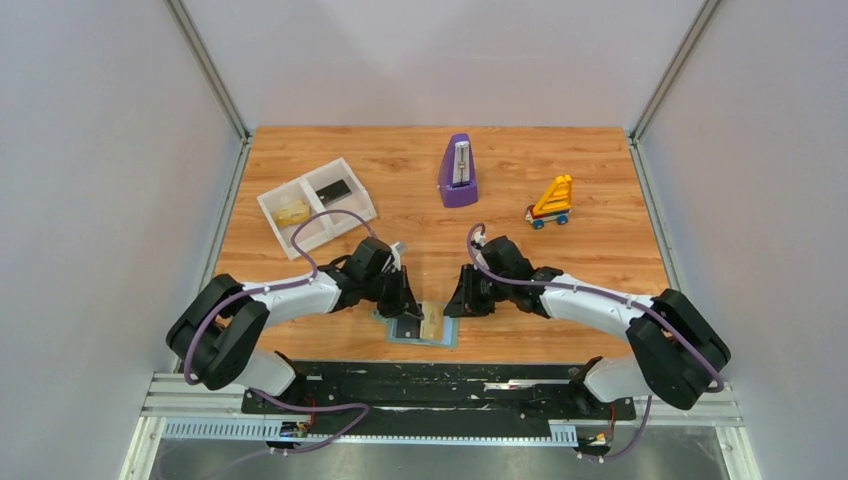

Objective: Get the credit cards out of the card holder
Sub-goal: Remove the credit card from the card holder.

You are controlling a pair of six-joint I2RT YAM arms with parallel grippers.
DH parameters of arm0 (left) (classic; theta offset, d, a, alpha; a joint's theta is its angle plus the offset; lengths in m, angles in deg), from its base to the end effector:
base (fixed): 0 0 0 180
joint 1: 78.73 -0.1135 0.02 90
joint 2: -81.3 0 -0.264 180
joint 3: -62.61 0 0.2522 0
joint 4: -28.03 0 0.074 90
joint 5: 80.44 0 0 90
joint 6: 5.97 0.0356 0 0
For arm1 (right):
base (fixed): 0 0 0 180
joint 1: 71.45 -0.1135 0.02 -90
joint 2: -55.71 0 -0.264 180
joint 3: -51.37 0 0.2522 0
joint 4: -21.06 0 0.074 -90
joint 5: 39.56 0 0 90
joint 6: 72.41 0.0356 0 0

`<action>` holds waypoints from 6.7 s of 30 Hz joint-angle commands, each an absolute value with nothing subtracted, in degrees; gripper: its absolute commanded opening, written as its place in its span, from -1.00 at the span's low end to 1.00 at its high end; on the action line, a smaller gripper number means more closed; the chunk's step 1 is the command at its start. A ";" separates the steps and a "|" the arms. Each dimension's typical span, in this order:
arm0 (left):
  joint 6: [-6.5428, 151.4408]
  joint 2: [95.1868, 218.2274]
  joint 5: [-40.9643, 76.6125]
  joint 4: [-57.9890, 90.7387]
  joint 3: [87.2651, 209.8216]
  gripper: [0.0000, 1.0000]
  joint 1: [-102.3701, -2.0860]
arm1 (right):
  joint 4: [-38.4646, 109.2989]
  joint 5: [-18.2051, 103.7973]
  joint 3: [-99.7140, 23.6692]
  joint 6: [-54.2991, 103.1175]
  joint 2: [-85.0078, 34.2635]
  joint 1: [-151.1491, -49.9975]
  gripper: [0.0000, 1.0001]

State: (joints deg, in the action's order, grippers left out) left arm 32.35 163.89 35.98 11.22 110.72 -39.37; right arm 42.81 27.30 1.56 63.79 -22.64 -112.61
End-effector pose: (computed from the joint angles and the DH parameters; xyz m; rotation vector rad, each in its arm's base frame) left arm 0.1910 -0.1772 0.1499 -0.0699 2.7685 -1.1457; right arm 0.1839 0.1793 0.1695 -0.0809 2.7137 1.0761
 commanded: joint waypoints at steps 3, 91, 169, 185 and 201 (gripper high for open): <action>35.45 159.50 31.60 4.58 114.31 -1.00 -39.45 | 42.11 28.11 -0.54 61.82 -23.21 -112.45 -0.61; 35.34 160.52 33.39 12.50 106.45 -0.09 -43.06 | 28.70 25.62 2.28 66.01 -39.39 -112.23 -0.66; 31.31 162.65 35.44 29.25 102.31 -0.25 -43.10 | 27.70 25.60 4.65 66.55 -38.57 -112.23 -0.70; 28.77 157.20 32.81 25.69 101.78 -1.00 -43.12 | 29.38 26.74 4.45 66.10 -37.47 -112.14 -0.70; 37.82 139.54 24.91 -1.49 111.18 -1.00 -43.17 | 38.01 22.72 -4.04 52.29 -26.56 -112.00 -0.42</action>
State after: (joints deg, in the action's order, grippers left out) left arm 33.66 141.42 22.58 2.30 107.71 -43.20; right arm 34.02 23.91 0.64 60.47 -32.69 -112.24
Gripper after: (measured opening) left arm 0.006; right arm 0.257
